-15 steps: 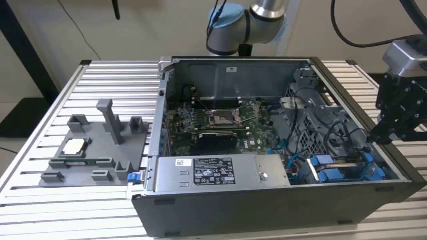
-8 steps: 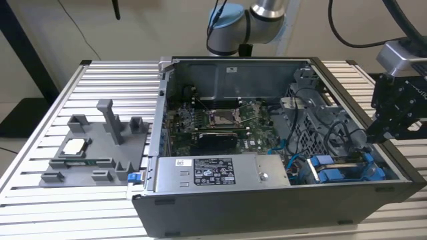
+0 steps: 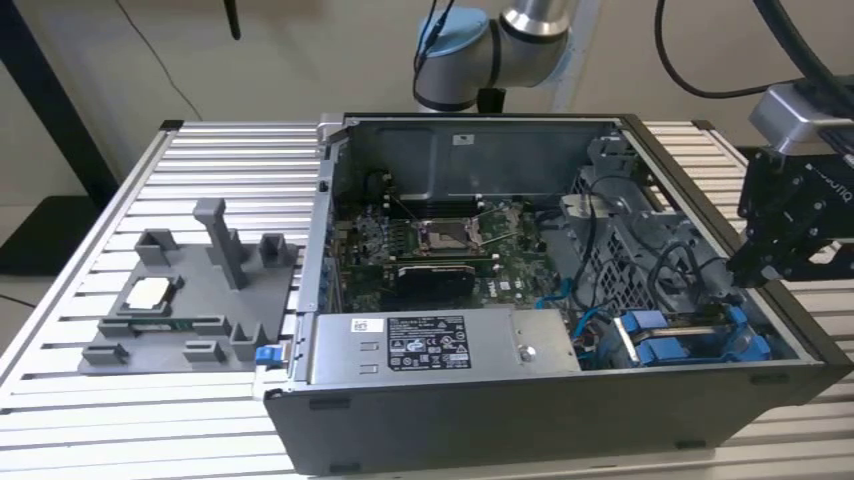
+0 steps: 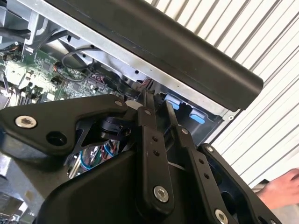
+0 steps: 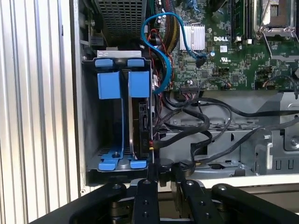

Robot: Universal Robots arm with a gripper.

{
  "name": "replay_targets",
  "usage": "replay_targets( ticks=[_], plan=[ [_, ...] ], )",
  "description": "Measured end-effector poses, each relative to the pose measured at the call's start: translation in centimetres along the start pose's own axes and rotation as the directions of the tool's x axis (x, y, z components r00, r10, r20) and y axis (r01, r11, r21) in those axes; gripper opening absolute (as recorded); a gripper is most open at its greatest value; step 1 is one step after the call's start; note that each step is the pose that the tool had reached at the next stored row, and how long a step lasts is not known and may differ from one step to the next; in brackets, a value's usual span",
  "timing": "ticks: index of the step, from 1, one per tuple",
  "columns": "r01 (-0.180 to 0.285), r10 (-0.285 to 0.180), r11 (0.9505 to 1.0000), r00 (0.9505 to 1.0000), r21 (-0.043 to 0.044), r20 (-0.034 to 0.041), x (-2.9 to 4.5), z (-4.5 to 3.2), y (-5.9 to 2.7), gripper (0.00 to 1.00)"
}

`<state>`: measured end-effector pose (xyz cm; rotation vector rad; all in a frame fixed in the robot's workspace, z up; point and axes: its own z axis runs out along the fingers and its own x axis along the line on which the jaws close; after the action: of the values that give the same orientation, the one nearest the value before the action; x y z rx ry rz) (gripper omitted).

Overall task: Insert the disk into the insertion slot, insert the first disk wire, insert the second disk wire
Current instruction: 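Insert the second disk wire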

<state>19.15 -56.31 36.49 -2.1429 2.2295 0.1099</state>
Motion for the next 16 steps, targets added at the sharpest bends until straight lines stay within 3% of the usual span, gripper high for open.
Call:
replay_targets(
  ticks=[2,5,14,16],
  plan=[
    [0.0,0.0,1.0,1.0,-0.0003,0.0002,0.0,0.01,-0.01,0.24],
    [0.0,0.0,1.0,1.0,-0.0008,0.0001,0.0,0.01,-0.01,0.11],
    [0.0,0.0,1.0,1.0,-0.0029,0.0001,0.0,0.01,-0.05,0.11],
    [-0.001,0.001,1.0,1.0,-0.0094,-0.0001,0.0,0.02,-0.23,0.11]
  ],
)
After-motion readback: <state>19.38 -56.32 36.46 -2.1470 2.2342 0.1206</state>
